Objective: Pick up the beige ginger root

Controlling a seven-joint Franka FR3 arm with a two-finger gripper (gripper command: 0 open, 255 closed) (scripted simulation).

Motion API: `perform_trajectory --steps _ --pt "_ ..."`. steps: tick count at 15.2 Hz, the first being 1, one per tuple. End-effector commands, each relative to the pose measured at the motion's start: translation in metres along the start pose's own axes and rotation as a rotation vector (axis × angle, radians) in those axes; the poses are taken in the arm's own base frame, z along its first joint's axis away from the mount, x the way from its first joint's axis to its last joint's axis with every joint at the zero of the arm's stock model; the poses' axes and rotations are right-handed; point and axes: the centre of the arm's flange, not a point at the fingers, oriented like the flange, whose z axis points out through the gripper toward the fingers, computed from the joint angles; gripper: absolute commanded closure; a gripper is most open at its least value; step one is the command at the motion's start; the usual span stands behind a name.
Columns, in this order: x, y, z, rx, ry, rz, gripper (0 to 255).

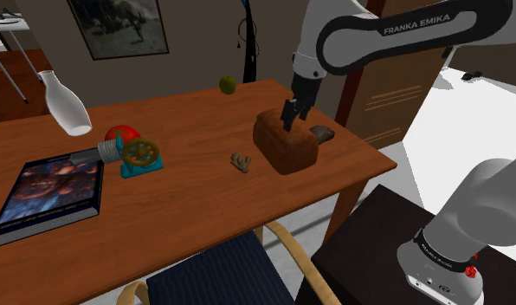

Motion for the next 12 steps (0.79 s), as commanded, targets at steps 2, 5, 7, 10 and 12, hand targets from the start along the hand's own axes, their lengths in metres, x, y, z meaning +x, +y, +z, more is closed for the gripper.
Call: perform_trajectory --steps 2,5,7,10,12 --pt "0.027 -0.016 0.025 0.004 -0.002 -0.008 0" --pt "0.053 -0.032 0.05 0.006 -0.004 -0.016 0" --pt "0.071 -0.043 0.066 0.008 -0.006 -0.022 0" --pt "0.097 -0.06 0.091 0.01 -0.008 -0.03 0" --pt "0.114 -0.071 0.107 0.012 -0.009 -0.036 0"
